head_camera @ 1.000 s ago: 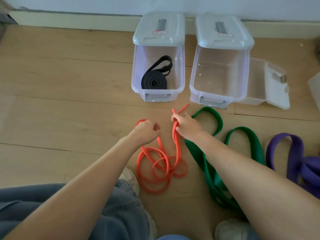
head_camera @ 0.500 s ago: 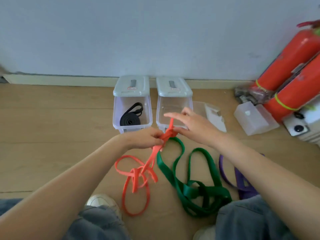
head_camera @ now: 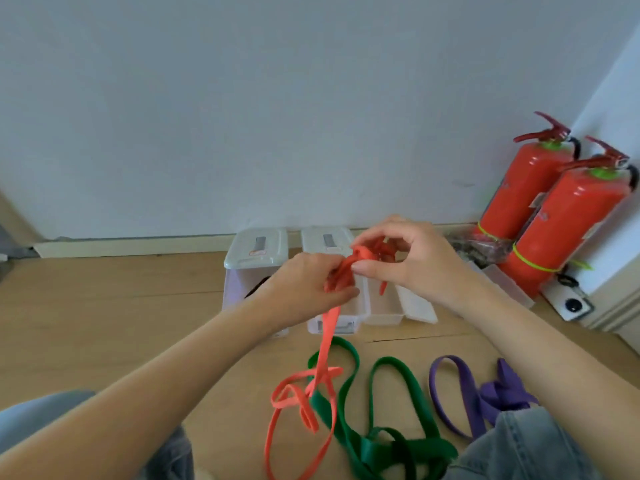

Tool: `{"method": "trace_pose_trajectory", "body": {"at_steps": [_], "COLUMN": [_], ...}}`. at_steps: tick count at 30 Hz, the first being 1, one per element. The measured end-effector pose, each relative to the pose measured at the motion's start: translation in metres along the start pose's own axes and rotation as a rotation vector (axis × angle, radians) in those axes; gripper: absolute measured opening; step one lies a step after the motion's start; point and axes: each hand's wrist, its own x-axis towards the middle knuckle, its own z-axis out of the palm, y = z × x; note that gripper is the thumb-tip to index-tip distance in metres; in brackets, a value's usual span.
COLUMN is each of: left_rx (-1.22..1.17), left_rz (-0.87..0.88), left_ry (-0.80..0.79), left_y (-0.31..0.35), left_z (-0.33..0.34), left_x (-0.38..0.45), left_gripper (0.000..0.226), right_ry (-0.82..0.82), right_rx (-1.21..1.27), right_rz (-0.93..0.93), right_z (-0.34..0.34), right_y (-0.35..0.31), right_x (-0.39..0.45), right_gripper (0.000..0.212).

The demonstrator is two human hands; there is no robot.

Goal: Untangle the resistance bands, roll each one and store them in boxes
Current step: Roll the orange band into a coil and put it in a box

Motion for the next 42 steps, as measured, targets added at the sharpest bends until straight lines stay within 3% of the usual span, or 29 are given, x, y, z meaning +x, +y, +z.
{"method": "trace_pose_trajectory", "body": {"at_steps": [5,9,13,19,20,22,24,26,29,31,32,35,38,42], "left_rx": [0.153,0.035,-0.211,0.047,0.034,-0.084,-0.2,-0.154,0.206,0.403,0.417,0.401,0.391,0.338], "left_rz": [0.005,0.03,-0.013,-0.167,-0.166,-0.129,-0.002,0.132,0.087,0.122,0.135,0.234,0.298,0.192], "left_ry": [0.235,0.201,0.194,0.031,0.042,0.214,0.475,0.557,0.282,0.172,0.163,0.22,0.303,0.269], "left_y": [-0.004,-0.008,-0.008,-0.018,-0.018,-0.014,-0.005,0.0,0.004,0.0,0.0,-0.002,-0.006,-0.005], "left_z": [0.013,0.01,0.021,0.037,0.029,0.001,-0.029,-0.041,-0.022,-0.007,-0.004,-0.005,-0.003,0.013], "left_x": [0.014,0.015,0.016,0.009,0.01,0.01,0.006,0.002,-0.001,-0.001,-0.001,0.0,0.0,0.002], "left_gripper": [0.033,0.026,0.02,0.028,0.028,0.024,0.018,0.018,0.028,0.035,0.036,0.031,0.038,0.031], "right_ry": [0.136,0.133,0.174,0.264,0.305,0.365,0.289,0.033,-0.225,-0.283,-0.314,-0.303,-0.137,-0.145], "right_rx": [-0.122,-0.144,0.072,0.199,0.233,0.283,0.246,0.047,-0.266,-0.178,-0.153,-0.315,-0.329,-0.051], "right_rz": [-0.05,-0.041,-0.008,-0.001,0.009,0.015,0.028,0.078,0.166,0.265,0.27,0.166,0.134,0.084], "right_z": [-0.009,-0.01,-0.005,-0.002,-0.007,-0.019,-0.027,-0.025,-0.013,-0.006,-0.003,0.003,-0.001,-0.002], "right_y": [0.0,0.001,0.003,0.006,0.006,0.006,0.006,0.009,0.015,0.014,0.014,0.017,0.013,0.0], "right_x": [0.005,0.01,0.013,0.01,0.009,0.009,0.009,0.01,0.01,0.008,0.008,0.007,0.008,0.005], "right_gripper": [0.018,0.016,0.014,0.015,0.014,0.012,0.013,0.011,0.025,0.04,0.037,0.006,0.017,0.016]}}
